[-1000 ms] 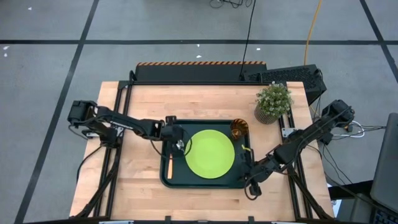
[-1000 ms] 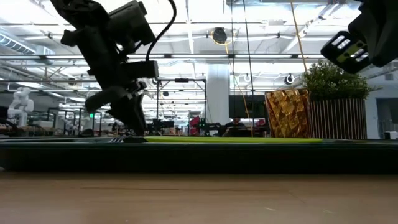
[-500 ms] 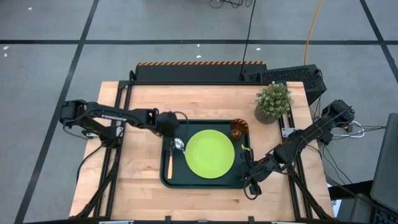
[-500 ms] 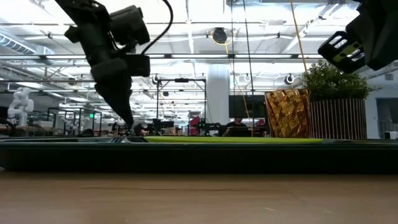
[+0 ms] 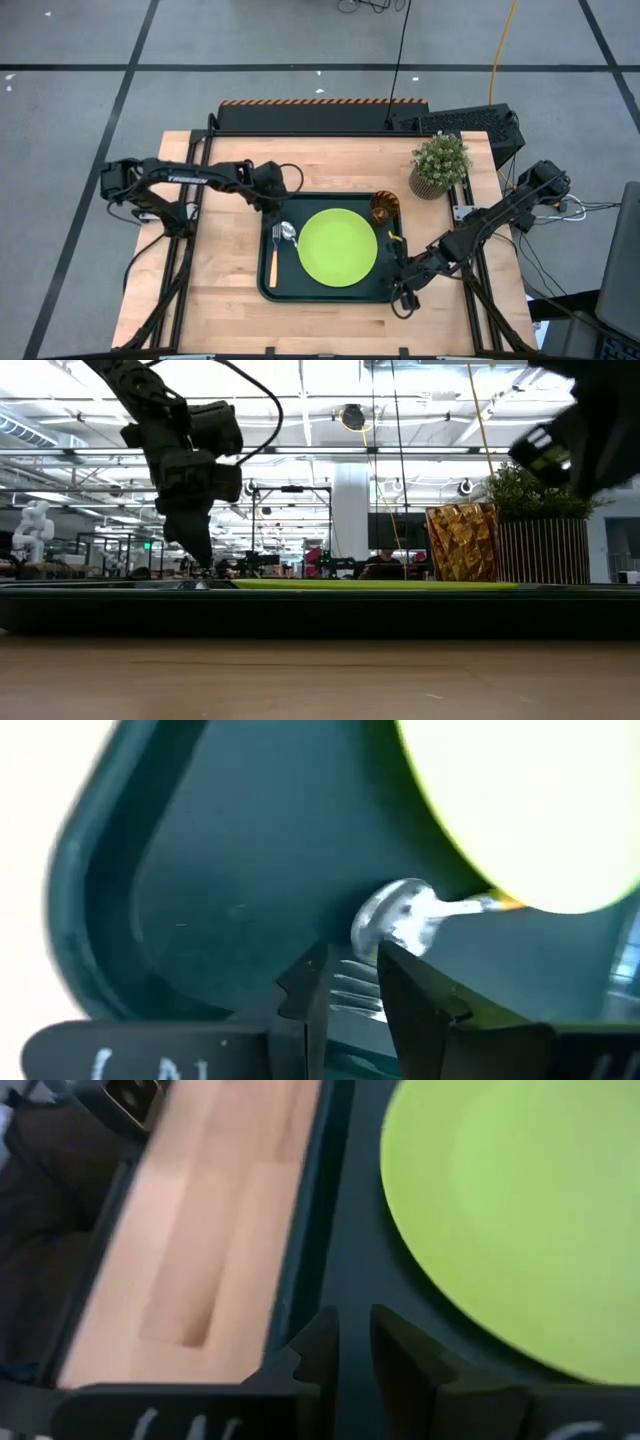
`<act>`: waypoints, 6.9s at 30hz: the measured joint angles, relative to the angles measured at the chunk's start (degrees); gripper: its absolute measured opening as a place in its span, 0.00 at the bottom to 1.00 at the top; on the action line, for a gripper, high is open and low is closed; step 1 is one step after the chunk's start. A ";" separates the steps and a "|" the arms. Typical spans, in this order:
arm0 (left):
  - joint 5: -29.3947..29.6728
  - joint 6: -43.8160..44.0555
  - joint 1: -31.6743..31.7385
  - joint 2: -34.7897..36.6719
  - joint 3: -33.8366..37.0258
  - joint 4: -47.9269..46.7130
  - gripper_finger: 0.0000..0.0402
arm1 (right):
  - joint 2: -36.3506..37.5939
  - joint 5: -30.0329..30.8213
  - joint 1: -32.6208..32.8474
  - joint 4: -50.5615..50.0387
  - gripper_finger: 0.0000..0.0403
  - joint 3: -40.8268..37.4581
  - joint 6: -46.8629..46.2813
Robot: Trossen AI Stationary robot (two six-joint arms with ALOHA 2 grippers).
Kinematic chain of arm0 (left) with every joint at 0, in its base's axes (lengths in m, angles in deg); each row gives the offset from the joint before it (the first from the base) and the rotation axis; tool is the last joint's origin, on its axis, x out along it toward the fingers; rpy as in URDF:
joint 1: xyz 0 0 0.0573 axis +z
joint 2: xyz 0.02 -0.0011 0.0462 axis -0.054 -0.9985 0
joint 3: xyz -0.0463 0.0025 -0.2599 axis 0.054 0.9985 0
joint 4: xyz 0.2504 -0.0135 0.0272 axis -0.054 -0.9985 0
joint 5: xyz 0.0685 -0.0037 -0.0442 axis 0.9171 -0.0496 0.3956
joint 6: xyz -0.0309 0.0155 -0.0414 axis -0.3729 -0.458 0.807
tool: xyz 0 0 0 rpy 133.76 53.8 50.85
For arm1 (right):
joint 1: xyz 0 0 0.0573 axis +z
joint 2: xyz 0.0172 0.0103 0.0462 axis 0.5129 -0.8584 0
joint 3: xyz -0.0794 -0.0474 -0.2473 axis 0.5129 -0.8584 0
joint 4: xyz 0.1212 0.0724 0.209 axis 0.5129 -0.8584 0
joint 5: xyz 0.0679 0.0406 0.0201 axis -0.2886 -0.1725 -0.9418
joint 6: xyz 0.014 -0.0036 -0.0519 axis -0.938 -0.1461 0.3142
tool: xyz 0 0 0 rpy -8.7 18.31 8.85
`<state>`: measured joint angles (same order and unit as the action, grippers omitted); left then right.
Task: Pick and place plate/cup/fork/spoon on tray
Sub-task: Adjust the orange spoon on the black tray, then return to Home Position
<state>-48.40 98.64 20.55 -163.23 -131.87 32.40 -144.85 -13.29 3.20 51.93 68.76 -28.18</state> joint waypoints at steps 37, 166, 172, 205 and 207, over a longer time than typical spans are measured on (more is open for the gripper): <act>-8.66 -2.99 3.47 -8.49 0.00 3.45 0.22 | 0.00 -0.23 0.02 4.97 0.14 -5.19 -1.30; 6.03 -13.70 2.73 50.53 30.33 36.89 0.22 | 51.22 16.29 -6.73 1.43 0.14 -17.66 16.84; 7.68 -12.46 2.73 60.12 33.80 30.65 0.22 | 63.69 16.31 -6.73 5.05 0.14 -26.95 14.99; 17.15 -1.21 -13.50 69.93 43.82 27.49 0.01 | 74.45 11.37 -7.16 13.91 0.13 -40.43 16.97; 18.59 -0.35 -15.25 68.75 43.80 27.37 0.01 | 74.20 11.56 -7.41 13.87 0.13 -40.47 17.89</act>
<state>-29.81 98.29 5.30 -94.48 -88.07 59.77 -70.65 -1.73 -4.20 65.80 28.29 -10.29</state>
